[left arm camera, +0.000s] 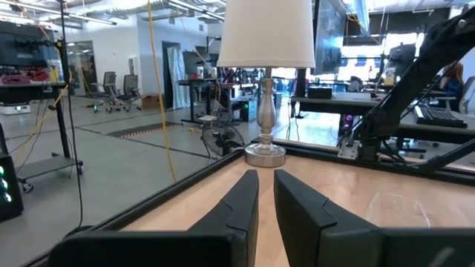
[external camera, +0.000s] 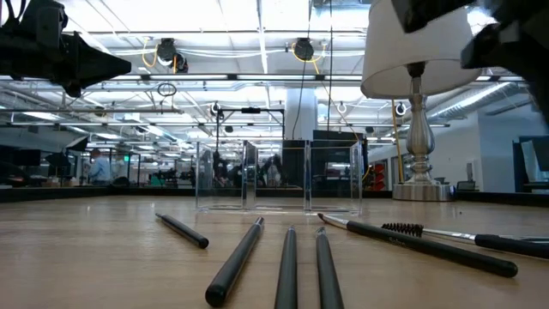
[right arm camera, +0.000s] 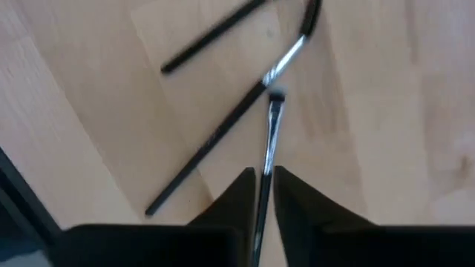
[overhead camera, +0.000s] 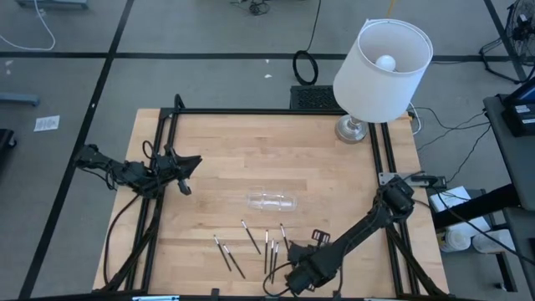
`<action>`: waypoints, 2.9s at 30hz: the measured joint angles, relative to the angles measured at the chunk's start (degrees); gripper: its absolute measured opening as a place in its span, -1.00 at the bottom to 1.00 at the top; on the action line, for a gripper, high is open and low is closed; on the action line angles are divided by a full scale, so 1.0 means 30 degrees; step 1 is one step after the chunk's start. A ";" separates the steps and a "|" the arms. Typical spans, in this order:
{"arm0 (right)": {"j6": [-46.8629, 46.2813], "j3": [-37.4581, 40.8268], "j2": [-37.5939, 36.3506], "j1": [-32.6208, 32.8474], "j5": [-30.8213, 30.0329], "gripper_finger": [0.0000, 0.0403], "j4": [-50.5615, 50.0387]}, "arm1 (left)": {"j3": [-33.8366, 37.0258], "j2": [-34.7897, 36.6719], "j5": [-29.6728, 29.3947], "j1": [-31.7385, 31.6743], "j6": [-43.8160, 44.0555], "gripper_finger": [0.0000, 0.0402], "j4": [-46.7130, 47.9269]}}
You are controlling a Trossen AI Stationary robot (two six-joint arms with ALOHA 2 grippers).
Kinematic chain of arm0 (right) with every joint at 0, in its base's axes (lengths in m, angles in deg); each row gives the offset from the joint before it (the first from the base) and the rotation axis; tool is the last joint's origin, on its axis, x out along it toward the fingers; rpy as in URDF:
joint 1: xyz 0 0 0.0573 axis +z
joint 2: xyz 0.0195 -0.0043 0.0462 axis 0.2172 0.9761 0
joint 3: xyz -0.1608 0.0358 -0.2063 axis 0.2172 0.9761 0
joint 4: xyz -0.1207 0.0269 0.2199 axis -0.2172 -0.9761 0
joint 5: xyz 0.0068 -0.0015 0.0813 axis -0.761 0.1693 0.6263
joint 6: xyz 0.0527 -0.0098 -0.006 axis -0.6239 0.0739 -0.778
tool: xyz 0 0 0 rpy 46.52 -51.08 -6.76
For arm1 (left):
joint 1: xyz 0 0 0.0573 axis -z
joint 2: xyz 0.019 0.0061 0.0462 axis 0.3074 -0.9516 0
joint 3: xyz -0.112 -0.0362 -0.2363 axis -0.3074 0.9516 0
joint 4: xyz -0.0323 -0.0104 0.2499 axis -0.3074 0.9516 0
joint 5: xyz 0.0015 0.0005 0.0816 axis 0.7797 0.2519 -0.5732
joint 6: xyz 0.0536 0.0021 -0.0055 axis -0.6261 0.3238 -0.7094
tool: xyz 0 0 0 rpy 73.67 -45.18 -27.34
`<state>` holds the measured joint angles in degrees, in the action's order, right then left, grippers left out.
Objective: Pick & Place Makeup Supplies
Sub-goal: Put the makeup brush into the transparent organizer
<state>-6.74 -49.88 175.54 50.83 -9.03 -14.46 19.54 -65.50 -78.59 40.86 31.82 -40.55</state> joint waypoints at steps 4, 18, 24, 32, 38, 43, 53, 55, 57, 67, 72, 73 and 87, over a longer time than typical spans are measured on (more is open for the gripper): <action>0.0132 0.0147 -0.0008 0.0069 -0.0653 -0.49 0.0280 | 0.0000 0.0000 -0.0016 0.0000 -0.0444 -0.75 0.0000; -0.0479 0.3143 -0.0126 0.0656 0.0348 -0.20 0.1988 | 0.0000 0.0000 -0.0022 0.0000 -0.0346 -0.75 -0.0017; -0.0135 0.4289 -0.0154 0.0532 0.0395 -0.31 0.2964 | 0.0000 0.0000 -0.0022 0.0000 -0.0311 -0.75 -0.0044; 0.0020 0.6372 -0.0176 -0.0029 0.2062 -0.44 0.4969 | 0.0000 0.0000 -0.0022 0.0000 -0.0311 -0.75 -0.0051; -0.0596 0.7500 -0.0295 -0.0192 0.2406 -0.51 0.5912 | 0.0000 0.0000 -0.0022 0.0000 -0.0311 -0.75 -0.0051; -0.0757 0.7766 -0.0336 -0.0413 0.2304 -0.53 0.6463 | 0.0000 0.0000 -0.0021 0.0000 -0.0312 -0.75 -0.0066; -0.0690 0.7796 -0.0343 -0.0554 0.1214 -0.54 0.6511 | 0.0000 0.0000 -0.0022 -0.0001 -0.0318 -0.75 -0.0059; -0.0851 0.7796 -0.0343 -0.0594 0.1157 -0.54 0.6560 | 0.0000 0.0000 -0.0015 0.0000 -0.0318 -0.75 -0.0058; -0.1186 0.7796 -0.0343 -0.0648 0.1105 -0.54 0.6587 | 0.0000 0.0000 -0.0015 0.0000 -0.0318 -0.75 -0.0058; -0.2509 0.7796 -0.0343 -0.0743 0.0949 -0.54 0.6704 | 0.0000 0.0000 -0.0017 -0.0002 -0.0318 -0.75 -0.0058; -0.2437 0.7947 -0.0351 -0.0729 0.0973 -0.56 0.6890 | 0.0000 0.0000 -0.0022 0.0000 -0.0325 -0.75 -0.0058; -0.2364 0.8073 -0.0374 -0.0729 0.1105 -0.58 0.7046 | 0.0000 0.0000 -0.0018 0.0000 -0.0318 -0.75 -0.0058; -0.2070 0.9071 -0.0584 -0.0750 0.1772 -0.97 0.8507 | 0.0000 0.0000 -0.0022 -0.0004 -0.0325 -0.75 -0.0058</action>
<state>-12.95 -22.67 173.79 48.58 -3.71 11.07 19.54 -65.50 -78.66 40.85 30.84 -40.72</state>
